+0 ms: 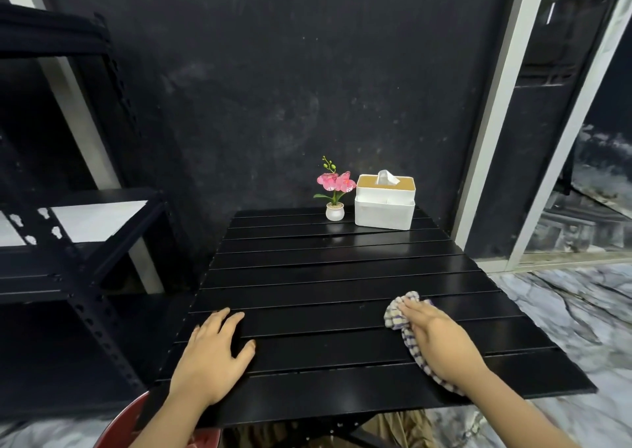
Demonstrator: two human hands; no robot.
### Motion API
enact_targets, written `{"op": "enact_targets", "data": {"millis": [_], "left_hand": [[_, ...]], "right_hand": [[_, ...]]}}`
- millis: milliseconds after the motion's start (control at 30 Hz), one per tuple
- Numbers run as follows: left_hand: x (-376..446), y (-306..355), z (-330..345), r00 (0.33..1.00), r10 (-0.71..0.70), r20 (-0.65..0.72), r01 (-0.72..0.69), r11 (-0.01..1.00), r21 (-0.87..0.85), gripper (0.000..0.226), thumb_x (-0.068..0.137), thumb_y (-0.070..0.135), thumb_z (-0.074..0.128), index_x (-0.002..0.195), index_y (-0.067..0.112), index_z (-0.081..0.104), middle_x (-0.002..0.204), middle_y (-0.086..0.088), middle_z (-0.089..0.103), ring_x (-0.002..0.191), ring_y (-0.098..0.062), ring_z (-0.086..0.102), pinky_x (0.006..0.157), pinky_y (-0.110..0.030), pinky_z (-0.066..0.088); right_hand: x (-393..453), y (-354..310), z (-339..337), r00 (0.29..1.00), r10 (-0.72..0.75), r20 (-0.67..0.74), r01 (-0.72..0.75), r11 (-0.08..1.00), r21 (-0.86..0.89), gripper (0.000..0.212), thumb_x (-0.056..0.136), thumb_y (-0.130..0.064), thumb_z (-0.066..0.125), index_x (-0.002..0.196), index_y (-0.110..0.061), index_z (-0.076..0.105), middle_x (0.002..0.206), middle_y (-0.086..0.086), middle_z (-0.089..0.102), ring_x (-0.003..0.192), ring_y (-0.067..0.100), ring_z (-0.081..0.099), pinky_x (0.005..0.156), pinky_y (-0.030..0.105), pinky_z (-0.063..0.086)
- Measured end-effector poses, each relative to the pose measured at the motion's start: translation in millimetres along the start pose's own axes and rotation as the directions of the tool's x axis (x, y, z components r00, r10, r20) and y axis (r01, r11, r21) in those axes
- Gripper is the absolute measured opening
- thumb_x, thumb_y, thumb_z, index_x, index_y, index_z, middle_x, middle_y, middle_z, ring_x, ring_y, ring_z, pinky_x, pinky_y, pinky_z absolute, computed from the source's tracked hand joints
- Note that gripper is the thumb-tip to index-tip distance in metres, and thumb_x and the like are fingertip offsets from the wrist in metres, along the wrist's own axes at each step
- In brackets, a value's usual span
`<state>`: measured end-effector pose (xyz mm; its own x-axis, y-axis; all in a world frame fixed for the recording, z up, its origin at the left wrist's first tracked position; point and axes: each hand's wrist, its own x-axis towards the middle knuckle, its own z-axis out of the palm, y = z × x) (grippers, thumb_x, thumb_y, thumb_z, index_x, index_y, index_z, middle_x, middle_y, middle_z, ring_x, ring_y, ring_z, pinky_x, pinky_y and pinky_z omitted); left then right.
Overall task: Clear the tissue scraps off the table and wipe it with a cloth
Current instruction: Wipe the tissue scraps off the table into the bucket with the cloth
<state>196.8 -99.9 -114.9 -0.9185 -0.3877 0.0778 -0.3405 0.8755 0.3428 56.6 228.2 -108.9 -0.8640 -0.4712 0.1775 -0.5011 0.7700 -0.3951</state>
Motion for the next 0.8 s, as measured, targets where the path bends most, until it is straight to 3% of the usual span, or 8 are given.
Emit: {"op": "enact_targets", "data": {"millis": [167,300,367,433,500,800], "left_hand": [[-1,0,-1,1.0,-0.002,0.004,0.002,1.0,-0.005,0.061,0.091,0.053,0.038,0.145,0.03,0.024,0.157,0.004,0.017,0.145,-0.015,0.012,0.12,-0.035,0.008],[0,-1,0,1.0,-0.001,0.001,0.001,1.0,-0.008,0.061,0.091,0.053,0.038,0.145,0.03,0.024,0.157,0.004,0.018,0.145,-0.015,0.012,0.12,-0.035,0.008],[0,-2,0,1.0,-0.001,0.0,0.001,1.0,-0.007,0.061,0.091,0.053,0.039,0.145,0.03,0.024,0.157,0.005,0.017,0.145,-0.015,0.012,0.12,-0.035,0.008],[1,-2,1,1.0,-0.003,-0.004,0.003,1.0,-0.005,0.061,0.091,0.052,0.039,0.145,0.03,0.024,0.157,0.005,0.017,0.145,-0.015,0.012,0.12,-0.035,0.008],[1,-2,1,1.0,-0.006,-0.012,0.006,1.0,-0.003,0.061,0.09,0.052,0.039,0.145,0.03,0.025,0.157,0.005,0.017,0.145,-0.015,0.012,0.12,-0.035,0.007],[2,0,3,1.0,-0.014,-0.015,0.014,1.0,-0.001,0.061,0.091,0.052,0.037,0.146,0.03,0.023,0.157,0.006,0.015,0.146,-0.014,0.007,0.12,-0.034,0.005]], "right_hand": [[-32,11,-14,0.999,-0.043,0.022,0.042,0.998,0.044,0.04,0.095,-0.01,0.041,0.132,-0.023,0.048,0.145,-0.009,0.039,0.139,0.008,0.028,0.113,0.01,0.011],[-49,41,-36,0.999,0.042,-0.009,-0.041,0.998,0.046,0.037,0.09,-0.002,0.05,0.124,-0.014,0.058,0.138,-0.001,0.049,0.134,0.013,0.037,0.103,-0.003,0.01],[-49,60,-44,0.992,0.122,-0.017,-0.122,0.992,0.032,0.036,0.089,0.0,0.051,0.122,-0.012,0.059,0.138,0.005,0.05,0.134,0.021,0.04,0.108,0.005,0.016],[-41,77,-48,0.98,0.2,-0.022,-0.2,0.98,0.013,0.037,0.089,0.0,0.051,0.123,-0.01,0.058,0.139,0.009,0.05,0.135,0.026,0.039,0.115,0.026,0.024],[-30,87,-48,0.972,0.233,-0.022,-0.233,0.972,-0.018,0.037,0.09,-0.001,0.049,0.125,-0.009,0.056,0.14,0.011,0.049,0.135,0.027,0.039,0.116,0.035,0.025],[34,72,-26,0.966,0.249,-0.067,-0.25,0.968,-0.011,0.041,0.094,-0.006,0.039,0.132,-0.015,0.05,0.145,0.006,0.043,0.137,0.021,0.036,0.114,0.03,0.023]]}}
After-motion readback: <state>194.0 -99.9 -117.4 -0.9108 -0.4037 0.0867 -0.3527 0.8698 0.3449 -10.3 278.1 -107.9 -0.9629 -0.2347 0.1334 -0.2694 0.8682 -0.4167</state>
